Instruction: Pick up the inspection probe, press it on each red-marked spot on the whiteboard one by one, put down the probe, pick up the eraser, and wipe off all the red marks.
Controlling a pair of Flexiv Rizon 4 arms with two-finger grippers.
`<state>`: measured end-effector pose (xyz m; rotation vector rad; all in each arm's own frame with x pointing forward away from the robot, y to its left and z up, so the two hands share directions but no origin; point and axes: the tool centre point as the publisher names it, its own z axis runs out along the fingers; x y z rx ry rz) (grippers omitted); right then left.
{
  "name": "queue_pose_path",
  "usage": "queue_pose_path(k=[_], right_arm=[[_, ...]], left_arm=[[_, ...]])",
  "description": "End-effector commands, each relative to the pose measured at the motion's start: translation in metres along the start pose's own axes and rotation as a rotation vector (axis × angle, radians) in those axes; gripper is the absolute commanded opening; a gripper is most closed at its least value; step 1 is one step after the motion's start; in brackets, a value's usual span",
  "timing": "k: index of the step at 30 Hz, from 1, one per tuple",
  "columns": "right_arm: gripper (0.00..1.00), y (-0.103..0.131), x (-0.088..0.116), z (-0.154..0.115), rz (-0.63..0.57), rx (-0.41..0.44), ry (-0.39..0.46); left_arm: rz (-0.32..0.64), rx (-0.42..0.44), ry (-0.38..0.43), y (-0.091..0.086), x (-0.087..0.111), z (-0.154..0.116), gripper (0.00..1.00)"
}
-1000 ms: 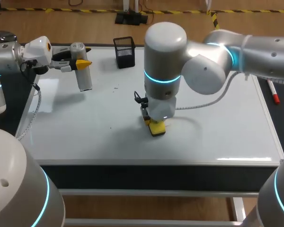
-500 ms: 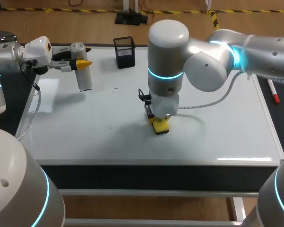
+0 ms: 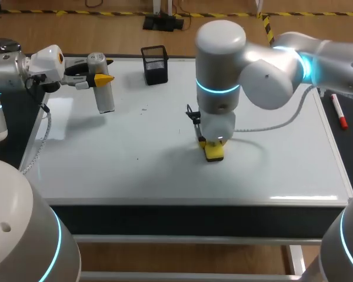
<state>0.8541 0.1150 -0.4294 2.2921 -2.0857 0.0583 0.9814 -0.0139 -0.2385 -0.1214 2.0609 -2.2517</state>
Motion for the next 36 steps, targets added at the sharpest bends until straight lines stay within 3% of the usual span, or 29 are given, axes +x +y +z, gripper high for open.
queue_pose_path(k=[1,7,17,27,36], right_arm=[[0.0,-0.002,0.016,0.0,0.012,0.005,0.002],[0.0,-0.011,0.035,-0.005,0.067,-0.01,0.003],[0.0,-0.044,0.073,-0.046,0.111,-0.06,-0.017],[0.0,-0.065,0.086,-0.072,0.17,-0.06,-0.044],[0.0,-0.065,0.086,-0.072,0.17,-0.06,-0.044]], left_arm=[[0.001,0.0,-0.001,-0.001,0.0,0.0,0.0],[0.001,0.0,-0.001,-0.001,0.0,0.0,0.0],[0.001,0.0,-0.001,-0.001,0.0,0.0,0.0],[0.001,0.0,-0.001,-0.001,0.0,0.0,0.0],[0.001,0.0,-0.001,-0.001,0.0,0.0,0.0]])
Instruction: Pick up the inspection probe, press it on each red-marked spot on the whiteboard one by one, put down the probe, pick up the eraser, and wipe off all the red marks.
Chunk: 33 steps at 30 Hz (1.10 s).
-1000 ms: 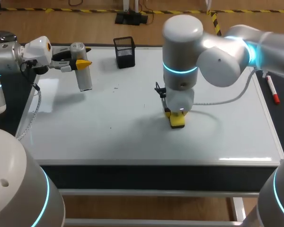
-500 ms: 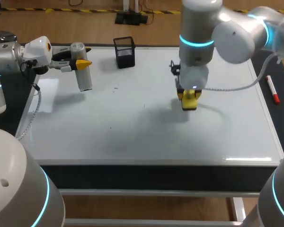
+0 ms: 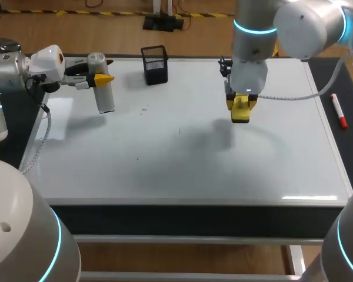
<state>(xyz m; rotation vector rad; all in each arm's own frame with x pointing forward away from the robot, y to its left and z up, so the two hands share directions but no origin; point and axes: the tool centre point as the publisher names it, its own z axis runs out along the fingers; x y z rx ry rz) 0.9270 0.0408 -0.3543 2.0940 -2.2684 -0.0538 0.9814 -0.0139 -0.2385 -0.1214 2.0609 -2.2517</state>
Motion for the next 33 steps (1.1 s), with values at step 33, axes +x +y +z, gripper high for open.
queue_pose_path(k=[33], right_arm=[[0.0,-0.208,-0.044,0.014,-0.003,0.006,-0.022]], left_arm=[[0.001,0.0,-0.001,-0.001,0.0,0.0,0.0]])
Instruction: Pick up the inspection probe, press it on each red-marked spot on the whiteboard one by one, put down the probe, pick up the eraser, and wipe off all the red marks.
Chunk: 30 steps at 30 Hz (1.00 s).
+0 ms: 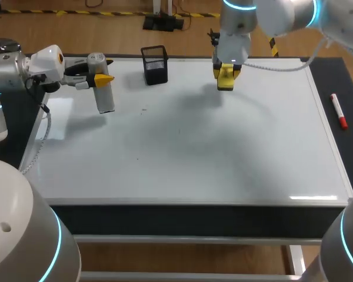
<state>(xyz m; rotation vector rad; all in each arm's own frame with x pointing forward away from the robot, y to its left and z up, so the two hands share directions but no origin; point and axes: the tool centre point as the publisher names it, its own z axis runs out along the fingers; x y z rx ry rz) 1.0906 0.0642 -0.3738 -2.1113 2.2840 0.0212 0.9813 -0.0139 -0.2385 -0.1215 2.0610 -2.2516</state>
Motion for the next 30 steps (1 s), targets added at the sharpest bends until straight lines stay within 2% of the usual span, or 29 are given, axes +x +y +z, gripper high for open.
queue_pose_path(k=[1,6,10,16,30], right_arm=[[0.0,-0.05,-0.008,0.011,0.001,-0.066,0.024],[0.0,-0.066,-0.012,0.014,0.003,-0.066,0.025],[0.0,-0.07,-0.018,0.018,-0.024,-0.059,0.036],[0.0,-0.066,-0.022,0.028,-0.033,-0.062,0.039],[0.0,-0.054,-0.011,0.048,-0.019,-0.054,0.035]], left_arm=[[0.001,0.0,-0.001,-0.001,0.0,0.0,0.0],[0.001,0.0,-0.001,-0.001,0.0,0.0,0.0],[0.001,0.0,-0.001,-0.001,0.0,0.0,0.0],[0.001,0.0,-0.001,-0.001,0.0,0.0,0.0],[0.001,0.0,-0.001,-0.001,0.0,0.0,0.0]])
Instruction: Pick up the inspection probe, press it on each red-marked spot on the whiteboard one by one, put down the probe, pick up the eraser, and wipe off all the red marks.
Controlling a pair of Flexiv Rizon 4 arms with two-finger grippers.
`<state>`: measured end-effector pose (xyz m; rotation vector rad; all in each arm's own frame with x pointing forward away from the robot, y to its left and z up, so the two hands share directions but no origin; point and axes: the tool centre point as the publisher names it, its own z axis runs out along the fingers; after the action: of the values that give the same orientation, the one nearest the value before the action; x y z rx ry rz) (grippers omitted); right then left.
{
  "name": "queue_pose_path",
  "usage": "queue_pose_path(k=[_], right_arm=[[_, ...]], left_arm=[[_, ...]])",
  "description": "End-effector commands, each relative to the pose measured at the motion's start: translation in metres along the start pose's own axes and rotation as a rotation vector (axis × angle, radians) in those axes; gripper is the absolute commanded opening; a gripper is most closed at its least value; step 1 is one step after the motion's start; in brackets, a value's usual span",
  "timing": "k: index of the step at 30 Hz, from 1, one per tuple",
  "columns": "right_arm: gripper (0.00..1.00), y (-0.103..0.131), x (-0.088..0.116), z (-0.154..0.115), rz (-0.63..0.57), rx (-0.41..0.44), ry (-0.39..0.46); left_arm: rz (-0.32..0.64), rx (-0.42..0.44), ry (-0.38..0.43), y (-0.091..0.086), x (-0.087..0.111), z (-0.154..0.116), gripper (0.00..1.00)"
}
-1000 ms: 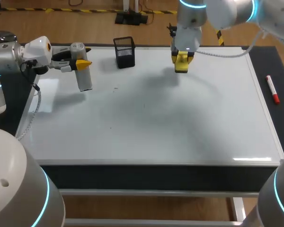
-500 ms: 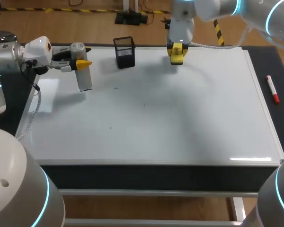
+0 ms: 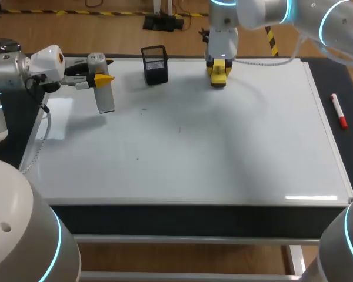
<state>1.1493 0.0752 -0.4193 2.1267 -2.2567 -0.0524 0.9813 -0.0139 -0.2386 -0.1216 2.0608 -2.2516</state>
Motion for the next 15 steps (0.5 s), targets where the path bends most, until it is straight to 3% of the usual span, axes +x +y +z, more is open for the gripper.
queue_pose_path(k=[1,12,13,14,15], right_arm=[[0.0,0.0027,0.0028,0.0019,-0.001,0.01,-0.004],[0.0,0.0047,0.0045,0.0065,0.021,0.028,0.01],[0.16,0.0045,0.0054,0.0064,0.025,0.028,0.008],[0.24,0.0044,0.0064,0.006,0.032,0.027,0.007],[0.79,0.0046,0.0086,0.0032,0.053,0.036,0.009]], left_arm=[[0.001,0.0,-0.001,-0.0009,0.0003,0.0,0.0],[0.001,0.0,-0.001,-0.0009,0.0003,0.0,0.0],[0.001,0.0,-0.001,-0.0009,0.0003,0.0,0.0],[0.001,0.0,-0.001,-0.0009,0.0003,0.0,0.0],[0.001,0.0,-0.001,-0.0009,0.0003,0.0,0.0]])
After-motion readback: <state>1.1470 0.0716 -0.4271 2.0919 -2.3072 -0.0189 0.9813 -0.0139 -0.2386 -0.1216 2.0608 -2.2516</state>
